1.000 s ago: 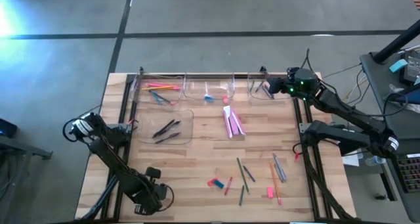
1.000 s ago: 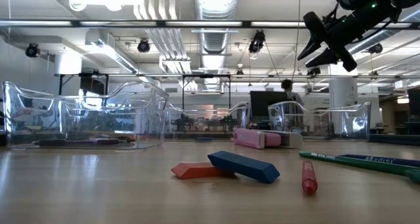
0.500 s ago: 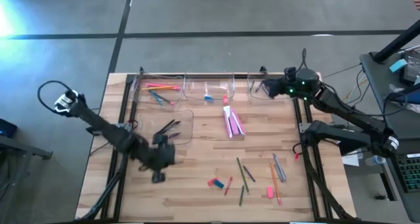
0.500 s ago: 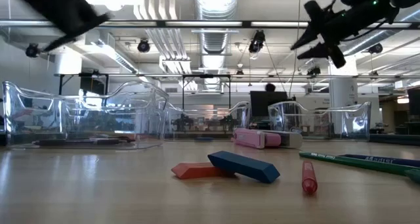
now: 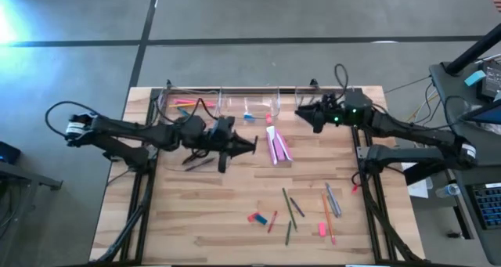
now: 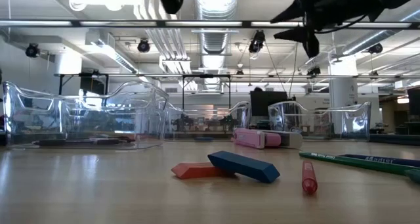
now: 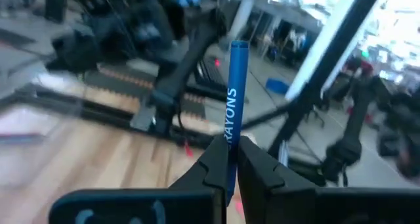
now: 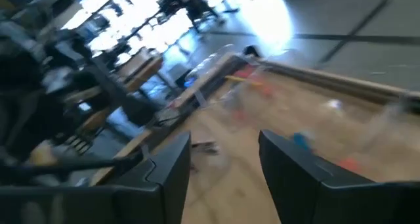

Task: Sort crayons/erasers/pens/pencils in bins
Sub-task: Put the blue crayon into the top right transparent bin

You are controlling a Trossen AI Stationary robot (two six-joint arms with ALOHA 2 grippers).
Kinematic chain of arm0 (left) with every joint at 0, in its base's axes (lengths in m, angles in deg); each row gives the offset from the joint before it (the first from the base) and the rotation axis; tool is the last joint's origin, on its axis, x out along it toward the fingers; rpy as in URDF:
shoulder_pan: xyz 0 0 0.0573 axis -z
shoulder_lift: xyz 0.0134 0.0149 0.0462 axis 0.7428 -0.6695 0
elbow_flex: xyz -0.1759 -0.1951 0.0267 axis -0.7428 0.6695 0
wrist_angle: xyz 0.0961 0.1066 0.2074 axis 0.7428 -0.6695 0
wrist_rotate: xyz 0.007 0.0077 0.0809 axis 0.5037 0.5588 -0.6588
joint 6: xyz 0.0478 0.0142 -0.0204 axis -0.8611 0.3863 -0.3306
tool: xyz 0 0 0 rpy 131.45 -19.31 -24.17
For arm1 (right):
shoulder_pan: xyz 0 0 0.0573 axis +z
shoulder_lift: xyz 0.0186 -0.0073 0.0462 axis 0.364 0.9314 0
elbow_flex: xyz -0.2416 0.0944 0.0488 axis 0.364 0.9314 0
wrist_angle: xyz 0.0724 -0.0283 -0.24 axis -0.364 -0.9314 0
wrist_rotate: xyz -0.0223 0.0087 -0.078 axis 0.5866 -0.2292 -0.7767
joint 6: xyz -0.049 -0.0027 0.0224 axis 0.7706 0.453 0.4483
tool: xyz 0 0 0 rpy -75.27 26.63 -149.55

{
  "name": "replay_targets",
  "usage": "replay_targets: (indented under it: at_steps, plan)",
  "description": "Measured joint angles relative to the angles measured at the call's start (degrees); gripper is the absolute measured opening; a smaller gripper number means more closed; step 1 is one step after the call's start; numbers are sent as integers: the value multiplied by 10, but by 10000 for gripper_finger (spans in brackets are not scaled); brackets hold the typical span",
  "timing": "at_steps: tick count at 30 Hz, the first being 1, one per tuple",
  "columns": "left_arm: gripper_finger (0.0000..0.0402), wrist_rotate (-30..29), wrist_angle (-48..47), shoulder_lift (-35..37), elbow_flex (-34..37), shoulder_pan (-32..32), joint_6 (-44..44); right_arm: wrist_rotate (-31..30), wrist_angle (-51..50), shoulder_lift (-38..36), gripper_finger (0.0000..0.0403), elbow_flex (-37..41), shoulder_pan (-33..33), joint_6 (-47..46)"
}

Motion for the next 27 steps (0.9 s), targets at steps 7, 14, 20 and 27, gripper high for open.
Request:
replay_targets:
  at_steps: [7,14,20,27]
  plan:
    - [0,4,79,-63,-13,-9,10,-17,143,75,180,-1,78,-36]
    - [0,4,78,-89,-26,-11,42,9,171,146,180,-40,117,-42]
    - [0,2,76,-86,-24,-14,47,33,157,183,180,-87,130,-26]
    - [0,2,58,-81,-22,-20,47,45,104,189,180,-119,130,-10]
